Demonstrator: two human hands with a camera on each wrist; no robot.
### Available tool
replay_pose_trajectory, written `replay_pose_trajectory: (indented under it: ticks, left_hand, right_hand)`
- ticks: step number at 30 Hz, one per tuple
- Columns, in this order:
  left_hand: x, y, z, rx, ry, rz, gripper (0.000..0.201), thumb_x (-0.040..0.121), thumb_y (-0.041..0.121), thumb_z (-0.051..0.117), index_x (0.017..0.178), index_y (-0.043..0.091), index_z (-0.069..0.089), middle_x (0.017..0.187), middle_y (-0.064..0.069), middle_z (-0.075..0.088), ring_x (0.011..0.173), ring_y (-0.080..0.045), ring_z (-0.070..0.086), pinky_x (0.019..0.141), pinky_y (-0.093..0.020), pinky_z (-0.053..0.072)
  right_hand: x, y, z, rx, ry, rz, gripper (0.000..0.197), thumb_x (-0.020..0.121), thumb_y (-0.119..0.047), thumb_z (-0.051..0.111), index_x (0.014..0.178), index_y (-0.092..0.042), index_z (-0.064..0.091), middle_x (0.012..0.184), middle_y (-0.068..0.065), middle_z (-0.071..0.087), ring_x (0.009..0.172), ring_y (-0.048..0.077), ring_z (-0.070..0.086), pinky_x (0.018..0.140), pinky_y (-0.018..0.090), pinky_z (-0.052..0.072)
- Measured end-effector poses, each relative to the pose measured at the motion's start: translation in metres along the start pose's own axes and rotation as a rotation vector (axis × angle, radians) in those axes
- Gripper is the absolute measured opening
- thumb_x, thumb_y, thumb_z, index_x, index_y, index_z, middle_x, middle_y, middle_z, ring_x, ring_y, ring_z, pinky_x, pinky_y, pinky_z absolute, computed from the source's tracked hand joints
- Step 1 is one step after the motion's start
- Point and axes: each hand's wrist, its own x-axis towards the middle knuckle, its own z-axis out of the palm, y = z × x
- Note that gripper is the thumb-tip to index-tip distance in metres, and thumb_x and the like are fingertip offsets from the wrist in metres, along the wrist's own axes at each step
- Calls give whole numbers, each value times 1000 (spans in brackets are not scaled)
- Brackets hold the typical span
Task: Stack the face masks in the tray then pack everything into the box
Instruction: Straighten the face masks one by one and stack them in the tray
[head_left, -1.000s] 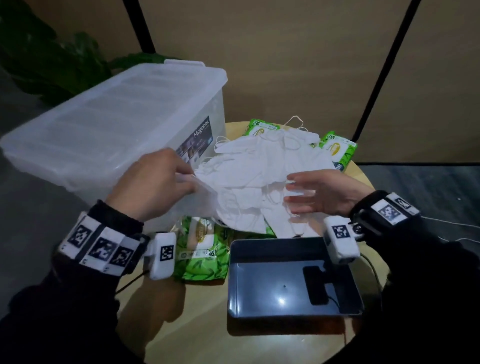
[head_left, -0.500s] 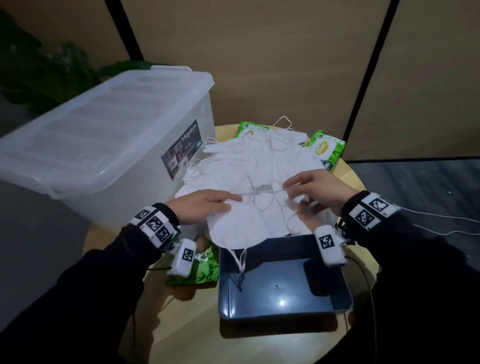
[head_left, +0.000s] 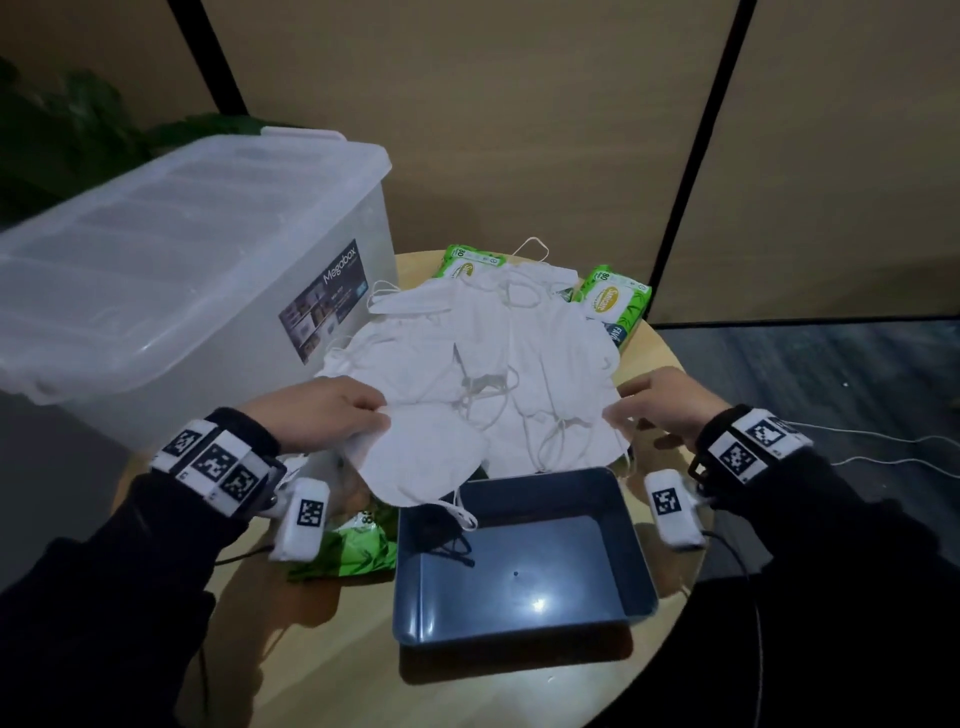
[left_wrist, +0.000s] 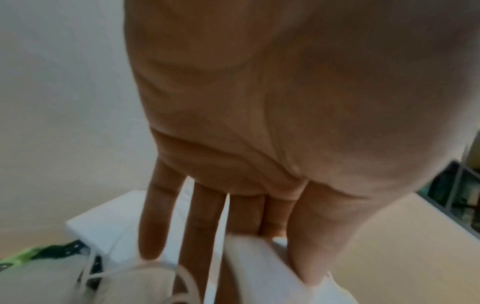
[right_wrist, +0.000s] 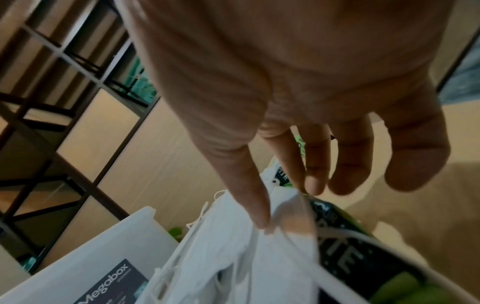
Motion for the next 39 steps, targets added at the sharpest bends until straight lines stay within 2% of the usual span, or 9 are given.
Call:
replay_pose_trajectory:
  ticks: [4,9,15,18,22,25,31,35,39]
  left_hand:
    - [-14,2,-12,-293,279,94,39,91,52,61,83,14,68,81,-9,67,77,-24,62,79,-42,46]
    - [-24,19,-6,-809,440,108,7,98,10,65,96,9,72,85,-13,64,78,-23,57,63,-30,50]
    - [-33,32,-7,-1133,529,79,29,95,0,61,117,18,68,76,-3,70,56,-18,63,43,-27,49]
    - [-37,39,-10,-1238,549,90,25,93,-3,56,103,16,68,82,-5,63,55,-17,57,38,-27,46]
    - [-49,35,-18,-1333,456,187,15,93,9,62,98,7,75,103,-8,72,83,-23,70,51,-29,60]
    - [-62,27,-21,-1359,261,343,46,78,27,81,121,12,74,129,-17,70,115,-32,71,73,-32,65]
    - [-73,32,-23,-886,808,405,10,85,16,78,78,9,76,58,-3,62,54,-18,55,56,-23,46]
    - [-71,35,-17,-956,629,346,12,79,18,78,78,7,74,64,8,65,60,-4,54,61,-16,42]
    - [-53,40,1,-1112,599,258,11,76,26,81,78,16,82,96,4,74,92,-15,68,86,-34,51]
  right_hand:
    - [-3,3,-5,58,23,-53,18,69,-7,85,80,-1,73,75,10,65,69,25,59,59,37,49]
    - [-13,-4,1,-7,-95,-111,30,82,-18,81,67,-13,56,73,15,56,64,26,57,55,32,49]
    - [-42,-34,-8,712,-249,-336,36,79,-7,65,112,7,61,100,24,63,85,33,61,67,34,52]
    - [-51,-43,-3,897,-361,-430,42,90,-3,53,131,8,56,117,24,66,99,35,66,83,39,55]
    - [-51,-61,26,937,-208,-448,25,98,-11,61,119,2,60,121,27,63,97,33,64,80,40,55]
    - [-51,-72,49,947,-73,-398,21,98,-16,68,109,1,62,114,26,68,94,35,65,82,47,55]
    - [-57,-90,78,865,-271,-367,32,87,4,71,119,8,69,111,24,74,91,32,71,77,36,62]
    - [-63,-91,92,734,-310,-411,27,87,8,70,113,2,74,102,16,78,80,22,73,67,27,61]
    - [-70,-90,98,708,-206,-481,13,92,-8,71,102,-11,80,91,7,77,74,16,65,62,27,50]
